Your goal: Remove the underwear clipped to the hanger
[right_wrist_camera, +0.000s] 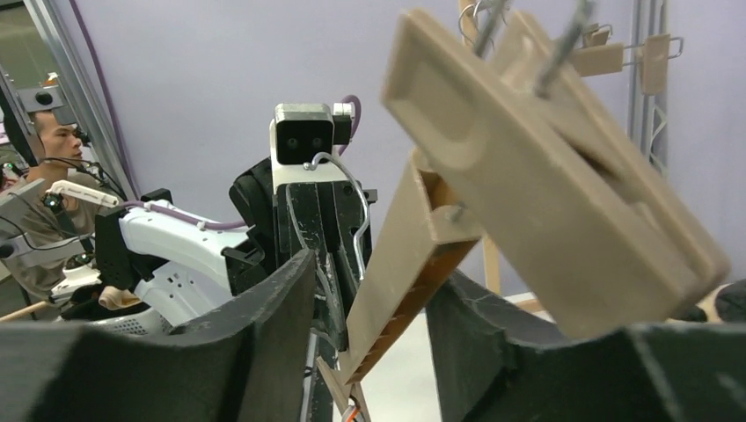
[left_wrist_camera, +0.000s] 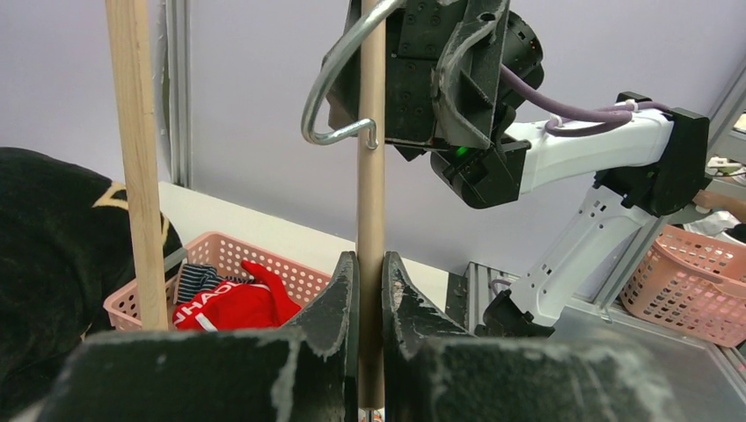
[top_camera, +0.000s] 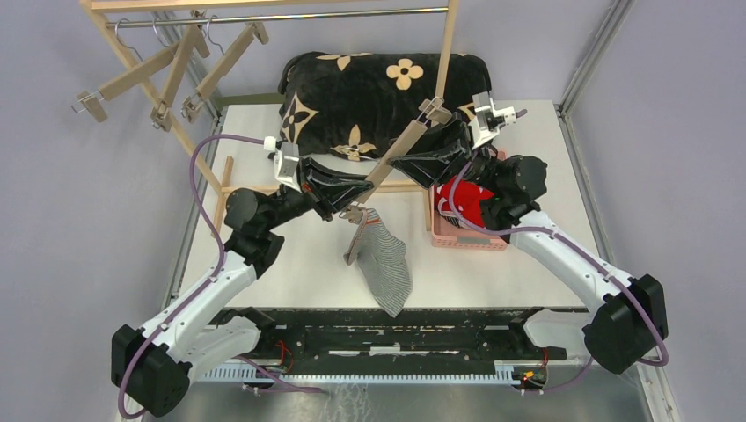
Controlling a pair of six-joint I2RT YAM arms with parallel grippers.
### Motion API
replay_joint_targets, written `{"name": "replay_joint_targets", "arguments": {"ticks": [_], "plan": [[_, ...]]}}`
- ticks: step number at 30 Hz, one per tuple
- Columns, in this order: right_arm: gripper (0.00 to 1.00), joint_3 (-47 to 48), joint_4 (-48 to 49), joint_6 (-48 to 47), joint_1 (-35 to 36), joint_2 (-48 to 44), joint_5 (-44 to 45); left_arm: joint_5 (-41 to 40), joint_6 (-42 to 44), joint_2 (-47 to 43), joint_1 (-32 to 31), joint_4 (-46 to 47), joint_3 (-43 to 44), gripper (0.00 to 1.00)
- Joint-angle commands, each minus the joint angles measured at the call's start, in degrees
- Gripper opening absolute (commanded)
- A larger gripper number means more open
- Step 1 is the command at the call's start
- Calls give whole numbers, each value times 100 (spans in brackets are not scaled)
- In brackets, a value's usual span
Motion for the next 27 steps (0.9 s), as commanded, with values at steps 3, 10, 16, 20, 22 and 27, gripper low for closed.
{"name": "replay_joint_targets", "arguments": {"ticks": [3,10,16,20,22,27], "plan": [[35,319,-321,-424,142,-62,-160,45,-149,-151,14,245,1,3],[1,291,-407,-438,165,-128,-181,-3,-143,-111,7,302,-76,3],[1,192,-385,-531,182,-204,-147,12,-184,-88,14,352,-61,7],[1,167,-301,-514,178,-307,-123,1,98,-261,14,34,-184,38],[1,152,-309,-535,178,-393,-74,-26,280,-385,10,-232,-285,91],[1,126,-346,-565,174,-567,-36,-252,614,-879,12,-703,-815,99]]}}
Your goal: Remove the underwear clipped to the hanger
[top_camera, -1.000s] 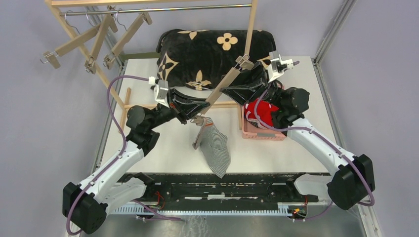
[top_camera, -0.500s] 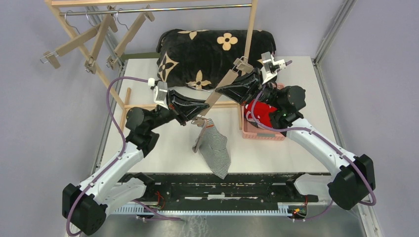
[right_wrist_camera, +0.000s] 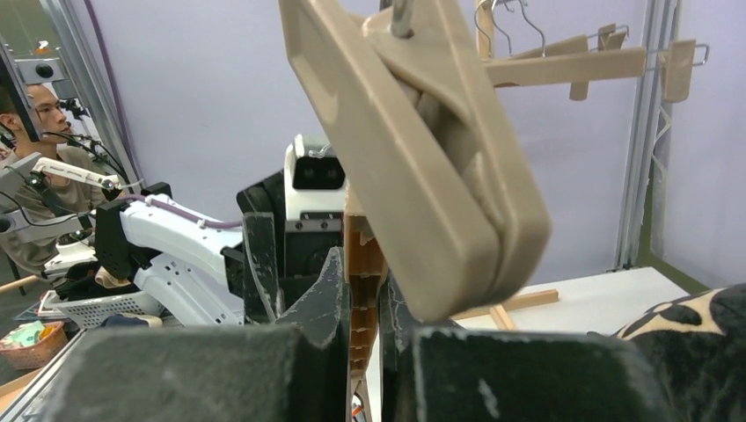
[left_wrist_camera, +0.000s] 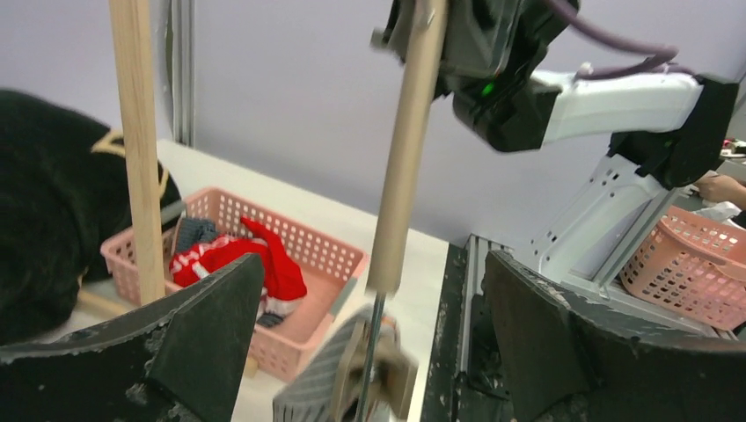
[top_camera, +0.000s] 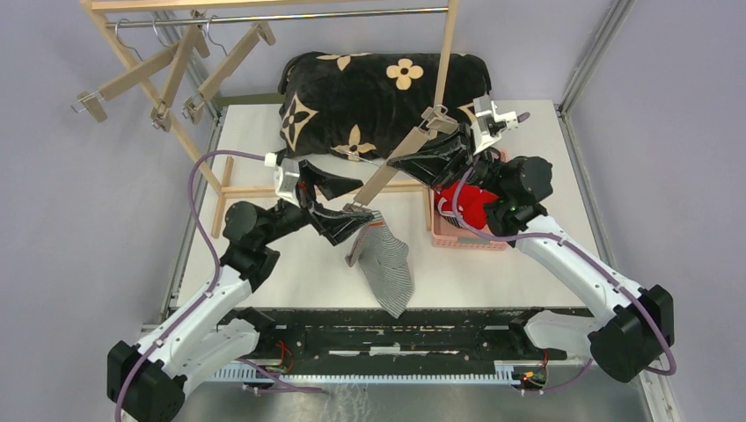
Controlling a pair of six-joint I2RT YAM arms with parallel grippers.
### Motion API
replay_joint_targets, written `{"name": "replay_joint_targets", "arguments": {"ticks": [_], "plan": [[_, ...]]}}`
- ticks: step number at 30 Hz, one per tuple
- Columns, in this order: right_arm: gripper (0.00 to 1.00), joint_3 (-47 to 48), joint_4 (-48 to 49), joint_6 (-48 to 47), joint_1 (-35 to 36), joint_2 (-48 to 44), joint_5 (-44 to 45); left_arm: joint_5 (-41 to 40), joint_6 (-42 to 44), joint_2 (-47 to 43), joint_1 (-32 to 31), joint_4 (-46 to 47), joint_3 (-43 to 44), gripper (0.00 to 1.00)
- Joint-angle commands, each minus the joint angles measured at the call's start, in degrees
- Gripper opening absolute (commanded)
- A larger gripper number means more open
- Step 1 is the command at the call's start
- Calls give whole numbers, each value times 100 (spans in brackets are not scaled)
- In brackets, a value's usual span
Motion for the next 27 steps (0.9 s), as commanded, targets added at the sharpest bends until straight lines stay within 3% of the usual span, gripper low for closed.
{"name": "replay_joint_targets", "arguments": {"ticks": [1,7,10,17,18,19,21,22,23,25,27], "plan": [[1,25,265,-102,16,-357,102,-266,488,-530,-2,-398,-438,99],[1,-38,318,-88,18,-378,208,-334,483,-1126,-2,-312,-918,99],[1,-39,490,32,22,-297,197,-292,447,-1067,-1,-250,-884,87],[1,-135,501,25,21,-236,155,-117,63,-808,-1,490,-889,84],[1,-155,500,18,17,-225,164,-87,-3,-731,-1,574,-888,79],[1,-165,492,8,20,-228,173,-24,-44,-658,-1,635,-878,66],[1,-170,471,-11,19,-222,172,59,-110,-530,-1,721,-855,22],[1,-169,451,-28,24,-227,169,103,-121,-482,-6,764,-844,8],[1,-166,425,-50,20,-233,166,102,-131,-450,-3,792,-845,3],[1,-161,364,-108,17,-236,173,54,-136,-424,-1,835,-843,7],[1,-155,247,-208,18,-254,209,-43,-133,-446,-2,847,-808,31]]}}
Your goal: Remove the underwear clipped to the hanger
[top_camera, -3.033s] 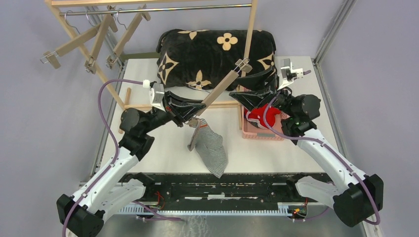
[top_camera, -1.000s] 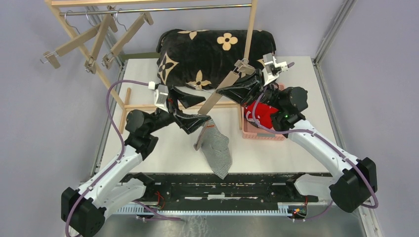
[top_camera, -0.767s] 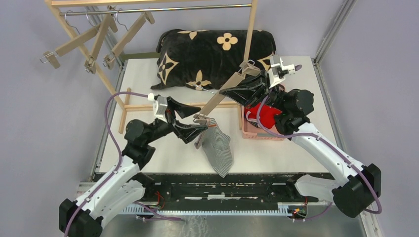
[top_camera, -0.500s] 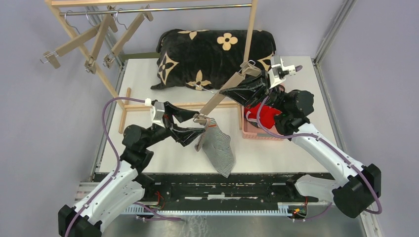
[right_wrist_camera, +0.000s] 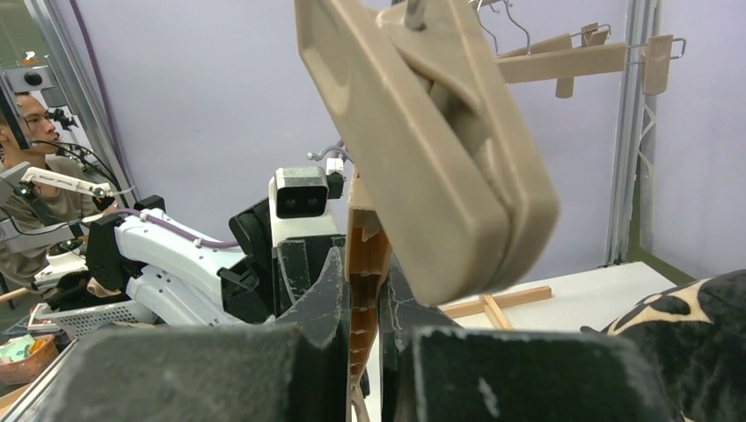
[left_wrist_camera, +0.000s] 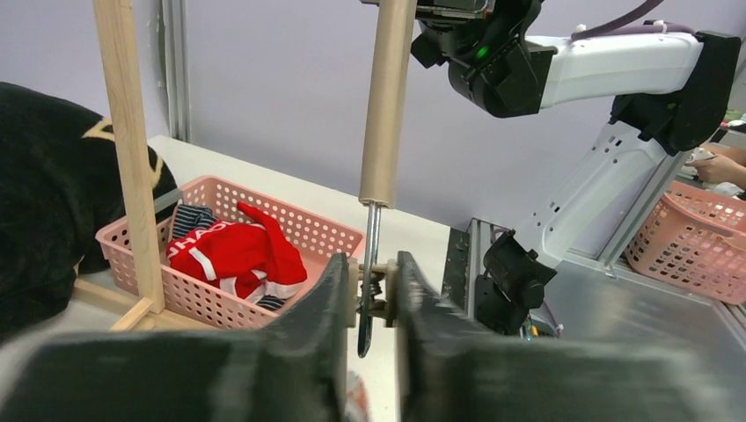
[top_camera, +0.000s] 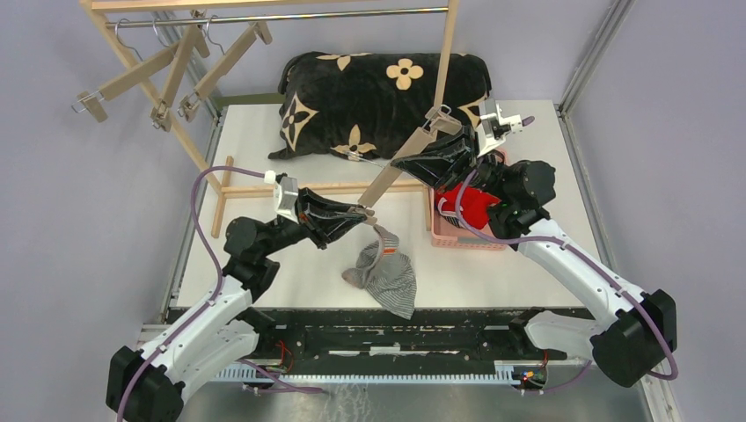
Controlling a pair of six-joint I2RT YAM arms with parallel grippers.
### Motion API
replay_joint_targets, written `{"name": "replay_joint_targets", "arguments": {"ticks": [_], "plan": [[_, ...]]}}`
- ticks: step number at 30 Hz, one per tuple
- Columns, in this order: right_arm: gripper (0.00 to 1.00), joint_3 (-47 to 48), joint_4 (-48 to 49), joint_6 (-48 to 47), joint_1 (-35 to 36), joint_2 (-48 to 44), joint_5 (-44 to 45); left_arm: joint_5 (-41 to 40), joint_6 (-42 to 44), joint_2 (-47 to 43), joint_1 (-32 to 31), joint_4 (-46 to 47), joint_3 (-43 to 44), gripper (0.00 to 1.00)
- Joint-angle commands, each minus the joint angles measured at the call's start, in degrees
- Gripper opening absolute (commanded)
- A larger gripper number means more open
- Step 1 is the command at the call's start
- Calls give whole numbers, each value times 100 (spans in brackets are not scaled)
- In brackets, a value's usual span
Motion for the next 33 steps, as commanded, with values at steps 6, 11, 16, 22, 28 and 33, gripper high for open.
{"name": "replay_joint_targets", "arguments": {"ticks": [6,11,16,22,28,33], "plan": [[1,67,13,-371,64,-26,150,-215,-44,69,-8,103,425,98],[1,-3,77,-307,59,29,71,-189,-29,91,-12,45,637,99],[1,-53,187,-211,64,47,8,-192,10,120,-9,4,642,99],[1,-77,398,-55,63,98,-15,-138,-121,296,-10,219,678,66],[1,-100,539,63,78,140,-94,-107,-236,541,-10,396,760,48],[1,-145,503,18,105,111,-124,-116,-311,624,-15,493,802,48]]}}
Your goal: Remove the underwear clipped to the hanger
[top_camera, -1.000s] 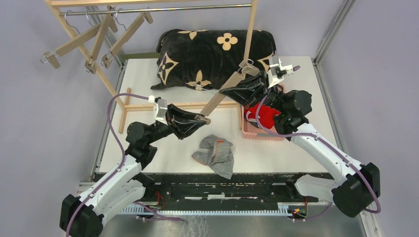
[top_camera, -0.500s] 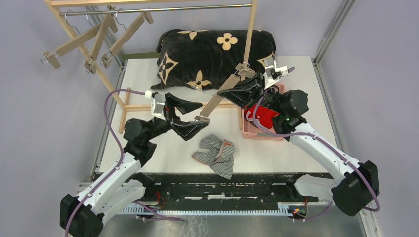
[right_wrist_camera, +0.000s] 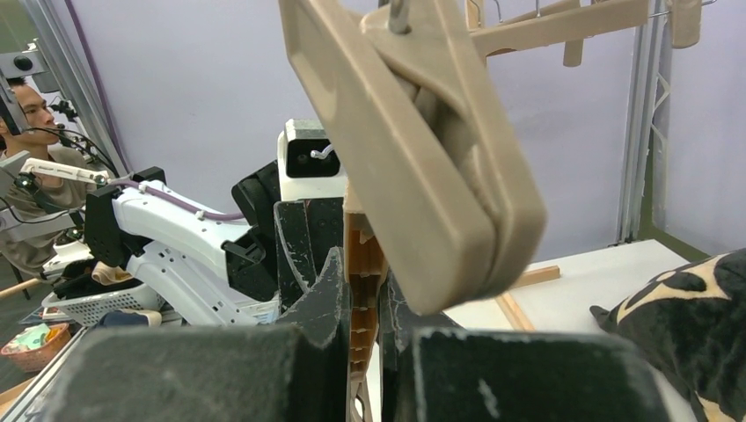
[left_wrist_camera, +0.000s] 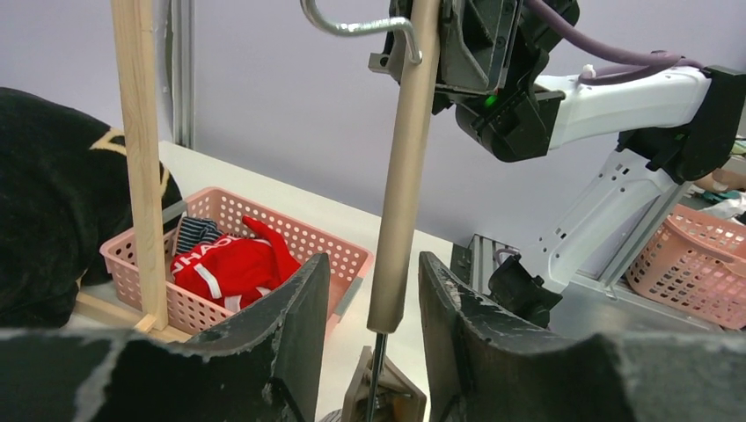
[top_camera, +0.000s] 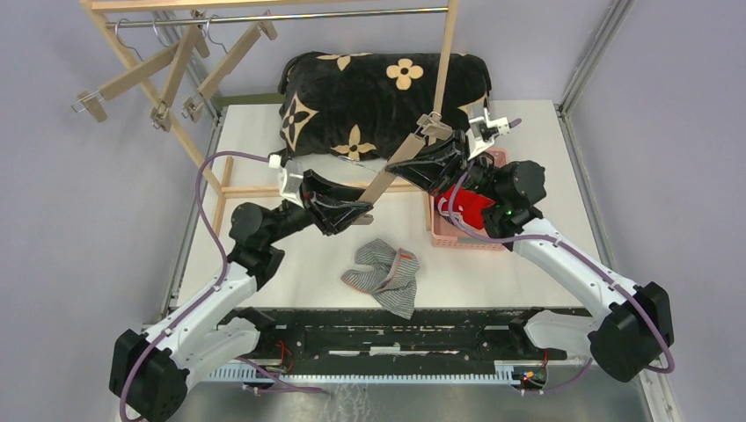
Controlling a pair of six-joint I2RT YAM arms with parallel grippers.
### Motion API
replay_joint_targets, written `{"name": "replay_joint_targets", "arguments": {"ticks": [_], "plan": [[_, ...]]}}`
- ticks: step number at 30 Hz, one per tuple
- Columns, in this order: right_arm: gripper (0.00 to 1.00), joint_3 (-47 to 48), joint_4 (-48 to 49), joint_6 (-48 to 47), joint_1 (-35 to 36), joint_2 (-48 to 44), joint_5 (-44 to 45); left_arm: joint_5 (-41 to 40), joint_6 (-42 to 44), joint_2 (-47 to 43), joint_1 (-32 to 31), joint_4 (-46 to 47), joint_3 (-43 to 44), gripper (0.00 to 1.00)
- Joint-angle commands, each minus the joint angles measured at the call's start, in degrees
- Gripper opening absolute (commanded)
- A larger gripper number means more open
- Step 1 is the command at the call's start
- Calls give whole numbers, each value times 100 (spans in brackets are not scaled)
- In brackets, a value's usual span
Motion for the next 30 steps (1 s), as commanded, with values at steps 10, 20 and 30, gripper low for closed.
{"name": "replay_joint_targets", "arguments": {"ticks": [10,20,30], "plan": [[4,-145,324,-82,63,-79,27,-257,-562,69,-17,372,398,3],[63,-892,-2511,-2020,120,-1262,1389,-2849,1010,-1327,-17,-4371,1579,3],[60,-2024,-4202,-2788,1552,-1591,3871,-4654,1477,-782,-21,-6439,2478,3]]}}
